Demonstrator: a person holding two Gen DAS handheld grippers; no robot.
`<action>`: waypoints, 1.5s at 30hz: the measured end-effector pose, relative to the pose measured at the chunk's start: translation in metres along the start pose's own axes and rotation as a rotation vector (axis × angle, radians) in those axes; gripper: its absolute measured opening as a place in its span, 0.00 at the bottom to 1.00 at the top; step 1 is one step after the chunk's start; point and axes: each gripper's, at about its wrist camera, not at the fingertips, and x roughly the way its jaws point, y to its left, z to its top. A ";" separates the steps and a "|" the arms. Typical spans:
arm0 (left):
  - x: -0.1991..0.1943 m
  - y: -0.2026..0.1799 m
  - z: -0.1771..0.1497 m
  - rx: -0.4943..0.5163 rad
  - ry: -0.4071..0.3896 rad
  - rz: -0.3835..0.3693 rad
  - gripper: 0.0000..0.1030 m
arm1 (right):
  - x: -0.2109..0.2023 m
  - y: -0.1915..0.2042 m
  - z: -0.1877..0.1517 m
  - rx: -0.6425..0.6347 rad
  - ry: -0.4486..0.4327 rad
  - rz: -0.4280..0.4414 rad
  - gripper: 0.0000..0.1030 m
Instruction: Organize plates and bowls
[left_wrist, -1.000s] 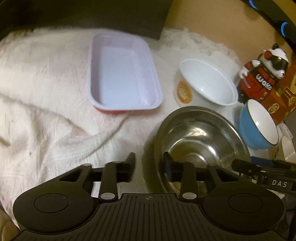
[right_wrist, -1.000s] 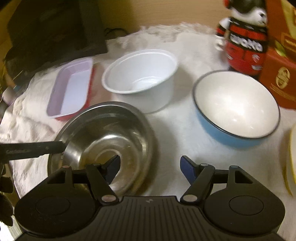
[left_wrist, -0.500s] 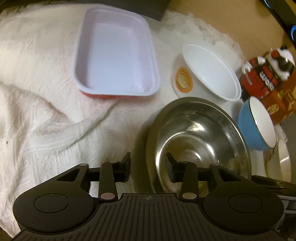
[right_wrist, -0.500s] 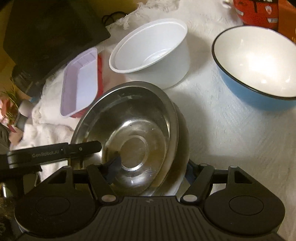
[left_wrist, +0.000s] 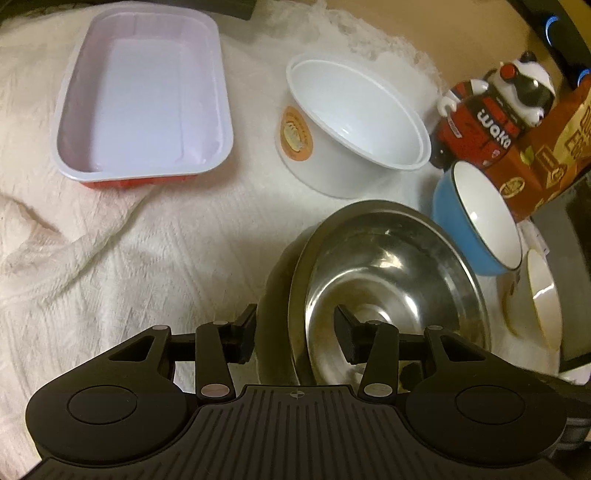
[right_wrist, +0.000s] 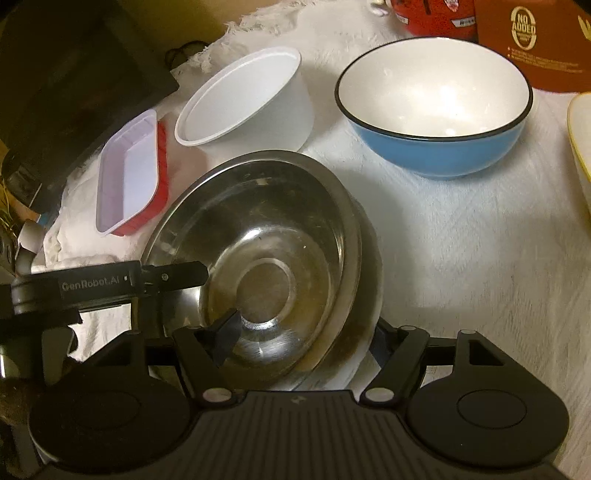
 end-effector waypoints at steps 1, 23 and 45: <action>-0.003 0.001 0.000 -0.007 -0.005 -0.006 0.46 | 0.001 0.002 0.000 -0.002 -0.005 -0.005 0.74; -0.038 -0.100 0.003 0.110 -0.170 -0.139 0.45 | -0.131 -0.060 -0.015 -0.353 -0.375 -0.424 0.92; 0.101 -0.261 -0.012 0.175 0.065 -0.257 0.44 | -0.131 -0.215 0.038 0.027 -0.296 -0.443 0.68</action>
